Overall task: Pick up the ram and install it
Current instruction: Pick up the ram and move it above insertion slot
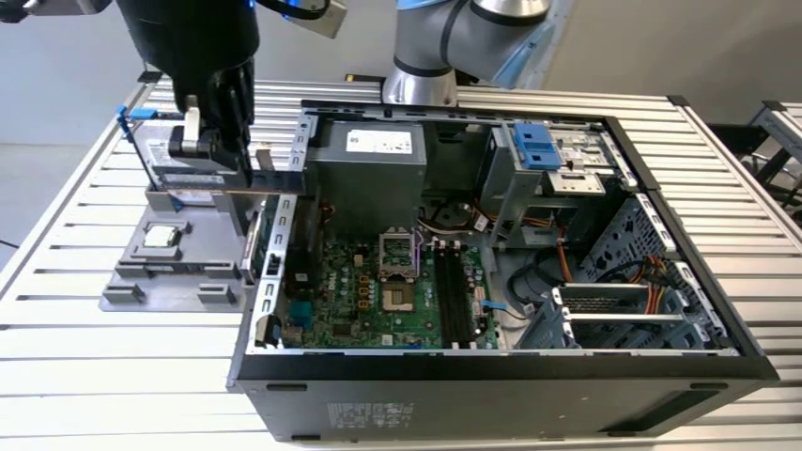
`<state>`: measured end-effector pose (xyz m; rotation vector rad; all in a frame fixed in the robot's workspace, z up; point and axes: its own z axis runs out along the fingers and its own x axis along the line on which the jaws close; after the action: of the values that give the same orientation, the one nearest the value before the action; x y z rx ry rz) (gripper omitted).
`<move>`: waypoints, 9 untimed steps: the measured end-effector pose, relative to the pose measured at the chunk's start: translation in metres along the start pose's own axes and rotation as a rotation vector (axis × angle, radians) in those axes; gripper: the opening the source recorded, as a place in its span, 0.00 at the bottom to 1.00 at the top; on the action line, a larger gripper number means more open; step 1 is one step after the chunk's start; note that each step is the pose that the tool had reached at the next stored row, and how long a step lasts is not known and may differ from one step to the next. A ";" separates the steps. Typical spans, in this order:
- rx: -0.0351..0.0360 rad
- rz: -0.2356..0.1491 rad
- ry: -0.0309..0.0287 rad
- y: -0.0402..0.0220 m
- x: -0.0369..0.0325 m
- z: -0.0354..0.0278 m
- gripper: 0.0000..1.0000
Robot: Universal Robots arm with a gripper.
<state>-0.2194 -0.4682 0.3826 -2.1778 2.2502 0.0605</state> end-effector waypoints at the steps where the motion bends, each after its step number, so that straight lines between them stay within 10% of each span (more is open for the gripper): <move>1: -0.0002 0.000 0.0001 -0.0030 -0.0001 -0.0001 0.00; 9: -0.0020 0.000 0.0002 -0.0279 -0.0009 -0.0006 0.00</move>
<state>-0.1915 -0.4682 0.3826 -2.1788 2.2513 0.0626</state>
